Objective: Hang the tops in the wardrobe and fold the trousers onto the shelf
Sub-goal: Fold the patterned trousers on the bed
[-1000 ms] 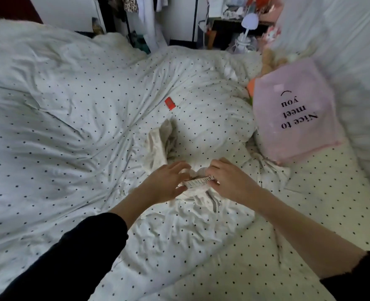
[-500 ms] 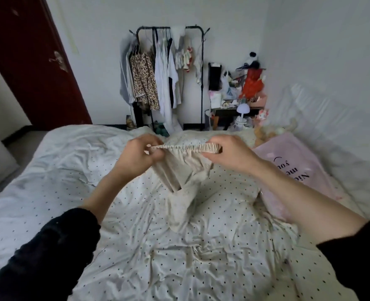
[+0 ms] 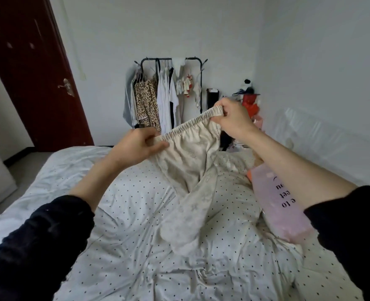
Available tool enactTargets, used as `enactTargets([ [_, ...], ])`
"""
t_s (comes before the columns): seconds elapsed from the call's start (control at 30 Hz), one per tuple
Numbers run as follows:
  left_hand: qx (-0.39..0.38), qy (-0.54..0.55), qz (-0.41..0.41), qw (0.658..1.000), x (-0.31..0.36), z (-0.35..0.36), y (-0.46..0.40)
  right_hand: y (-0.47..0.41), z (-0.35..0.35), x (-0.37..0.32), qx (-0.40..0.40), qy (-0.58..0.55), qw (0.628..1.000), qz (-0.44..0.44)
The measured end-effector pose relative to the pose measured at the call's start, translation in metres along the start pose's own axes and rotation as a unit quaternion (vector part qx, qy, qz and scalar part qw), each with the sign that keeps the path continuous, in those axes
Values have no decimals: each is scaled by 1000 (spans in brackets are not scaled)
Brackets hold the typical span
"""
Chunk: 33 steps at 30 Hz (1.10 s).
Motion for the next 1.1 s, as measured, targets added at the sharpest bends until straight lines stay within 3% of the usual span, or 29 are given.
enactTargets([
  [0.17, 89, -215, 62, 971, 6, -35, -11, -19, -27, -15, 65, -77, 995, 14],
  [0.4, 224, -300, 49, 926, 8, -108, -34, -47, -67, -43, 133, -127, 983, 17],
  [0.67, 188, -272, 57, 942, 14, -139, -45, -67, -67, -75, 95, -112, 989, 5],
  [0.83, -20, -238, 60, 969, 4, -93, -42, -65, -36, -84, 32, -200, 979, 15],
  [0.93, -30, -230, 28, 972, -9, -84, -39, -59, -22, -84, -11, -228, 973, 26],
  [1.0, 13, -204, -23, 979, -24, -95, -39, -54, -17, -80, -42, -155, 987, 13],
  [1.1, 83, -148, -120, 978, -52, -121, -37, -41, 1, -62, -129, 67, 989, 5],
])
Point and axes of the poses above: each hand's wrist, its own y-axis away from the middle knuckle, its own z-axis out of the palm, x = y × z, the point moved 10 cm from there along -y, towards the middle knuckle, and after that the axes turned 12 degrees about -y, right-handed, at the moved point
